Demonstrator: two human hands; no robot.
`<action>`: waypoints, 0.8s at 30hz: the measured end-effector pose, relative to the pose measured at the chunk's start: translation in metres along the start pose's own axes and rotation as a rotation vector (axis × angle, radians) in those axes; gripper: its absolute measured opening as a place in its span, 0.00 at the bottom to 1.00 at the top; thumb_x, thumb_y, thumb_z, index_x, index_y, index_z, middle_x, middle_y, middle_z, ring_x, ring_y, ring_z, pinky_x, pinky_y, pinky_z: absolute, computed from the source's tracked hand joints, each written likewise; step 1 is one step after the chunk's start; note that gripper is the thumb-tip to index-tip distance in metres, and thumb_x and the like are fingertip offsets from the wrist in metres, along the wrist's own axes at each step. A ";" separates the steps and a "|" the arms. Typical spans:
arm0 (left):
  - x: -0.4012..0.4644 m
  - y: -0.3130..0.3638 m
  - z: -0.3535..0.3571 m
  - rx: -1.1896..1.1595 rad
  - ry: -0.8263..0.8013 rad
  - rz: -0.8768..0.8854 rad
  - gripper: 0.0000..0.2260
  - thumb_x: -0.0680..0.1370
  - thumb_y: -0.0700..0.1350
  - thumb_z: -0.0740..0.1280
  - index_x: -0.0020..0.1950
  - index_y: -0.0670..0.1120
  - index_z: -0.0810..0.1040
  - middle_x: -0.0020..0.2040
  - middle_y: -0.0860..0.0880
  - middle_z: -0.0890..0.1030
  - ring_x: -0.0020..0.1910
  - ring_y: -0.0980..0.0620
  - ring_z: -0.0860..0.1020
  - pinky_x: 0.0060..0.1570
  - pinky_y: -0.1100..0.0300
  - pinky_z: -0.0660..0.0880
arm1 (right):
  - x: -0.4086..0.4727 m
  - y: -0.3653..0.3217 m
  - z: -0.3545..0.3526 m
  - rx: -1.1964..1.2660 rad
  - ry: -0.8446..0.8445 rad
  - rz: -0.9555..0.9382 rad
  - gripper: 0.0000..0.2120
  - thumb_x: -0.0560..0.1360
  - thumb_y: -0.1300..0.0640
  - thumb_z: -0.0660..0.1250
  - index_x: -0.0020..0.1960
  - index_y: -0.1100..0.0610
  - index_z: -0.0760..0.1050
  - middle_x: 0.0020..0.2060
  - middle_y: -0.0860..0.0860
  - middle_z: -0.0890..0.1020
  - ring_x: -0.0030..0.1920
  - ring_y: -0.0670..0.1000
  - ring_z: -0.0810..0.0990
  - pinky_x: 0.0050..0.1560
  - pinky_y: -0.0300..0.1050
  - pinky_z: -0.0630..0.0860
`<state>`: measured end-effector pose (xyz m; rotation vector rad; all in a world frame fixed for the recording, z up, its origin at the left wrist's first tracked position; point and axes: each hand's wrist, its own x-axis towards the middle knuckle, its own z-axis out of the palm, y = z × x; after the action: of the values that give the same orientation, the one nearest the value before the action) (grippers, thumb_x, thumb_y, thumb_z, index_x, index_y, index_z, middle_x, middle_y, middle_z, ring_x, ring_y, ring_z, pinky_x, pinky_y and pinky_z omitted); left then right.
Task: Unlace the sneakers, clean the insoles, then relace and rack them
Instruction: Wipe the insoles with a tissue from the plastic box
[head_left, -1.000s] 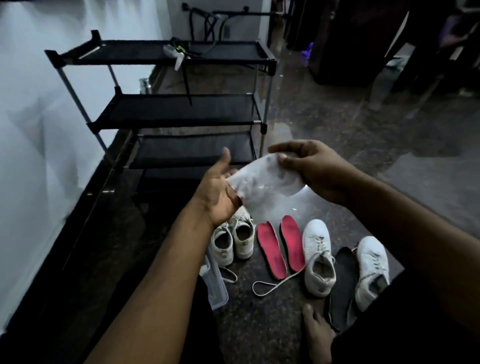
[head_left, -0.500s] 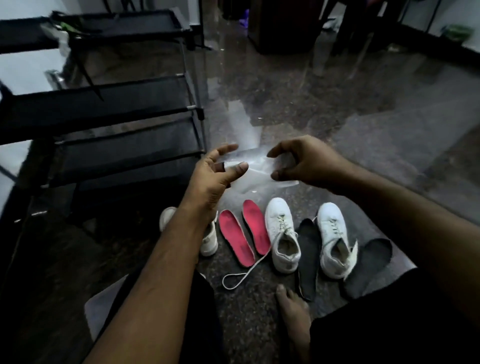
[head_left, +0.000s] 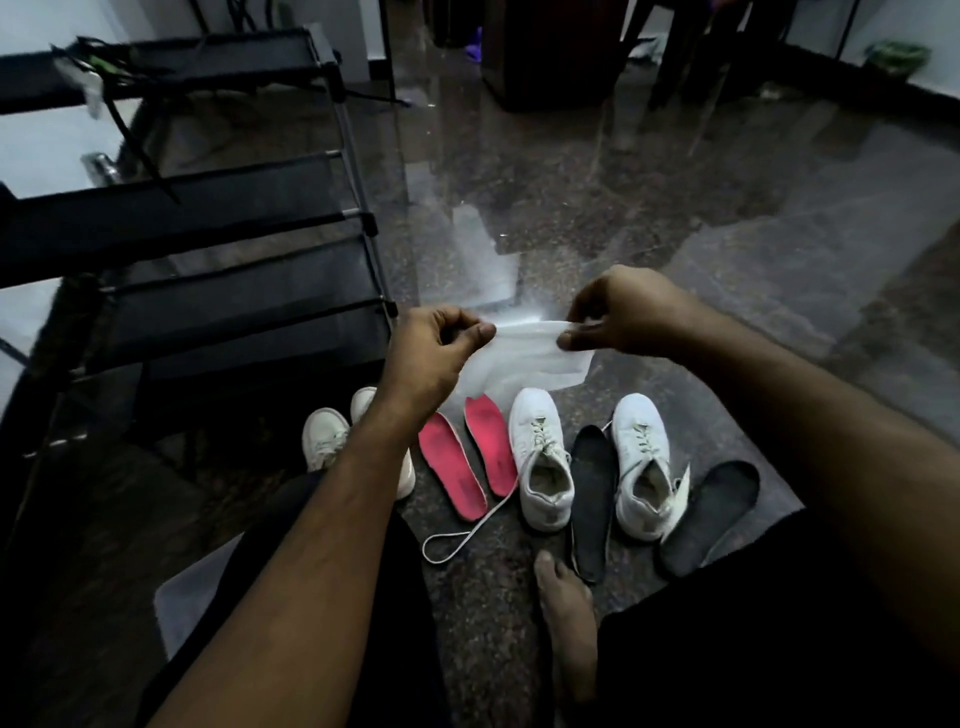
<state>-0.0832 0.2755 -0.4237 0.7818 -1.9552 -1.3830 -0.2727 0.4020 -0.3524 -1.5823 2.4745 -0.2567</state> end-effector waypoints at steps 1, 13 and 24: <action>-0.002 0.002 0.002 0.021 -0.017 0.011 0.05 0.77 0.44 0.73 0.42 0.47 0.83 0.34 0.49 0.79 0.34 0.56 0.75 0.38 0.59 0.72 | 0.000 -0.004 0.002 0.027 -0.013 -0.091 0.18 0.69 0.40 0.75 0.53 0.50 0.82 0.46 0.49 0.82 0.48 0.47 0.79 0.42 0.39 0.69; -0.017 0.019 -0.018 0.002 -0.159 0.014 0.10 0.82 0.44 0.66 0.47 0.38 0.77 0.38 0.41 0.77 0.36 0.49 0.73 0.34 0.56 0.71 | 0.010 -0.040 0.023 0.622 -0.362 -0.265 0.24 0.73 0.44 0.73 0.51 0.65 0.77 0.36 0.52 0.77 0.36 0.50 0.72 0.35 0.48 0.66; -0.009 -0.017 -0.025 -0.332 0.215 -0.261 0.12 0.84 0.52 0.63 0.48 0.45 0.74 0.31 0.48 0.73 0.22 0.54 0.69 0.22 0.64 0.63 | 0.048 -0.038 0.038 1.025 -0.406 0.021 0.19 0.78 0.52 0.68 0.60 0.67 0.77 0.46 0.59 0.82 0.36 0.50 0.81 0.33 0.41 0.79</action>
<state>-0.0563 0.2625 -0.4339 1.0014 -1.4497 -1.6452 -0.2493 0.3406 -0.3828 -1.0050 1.5843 -0.9087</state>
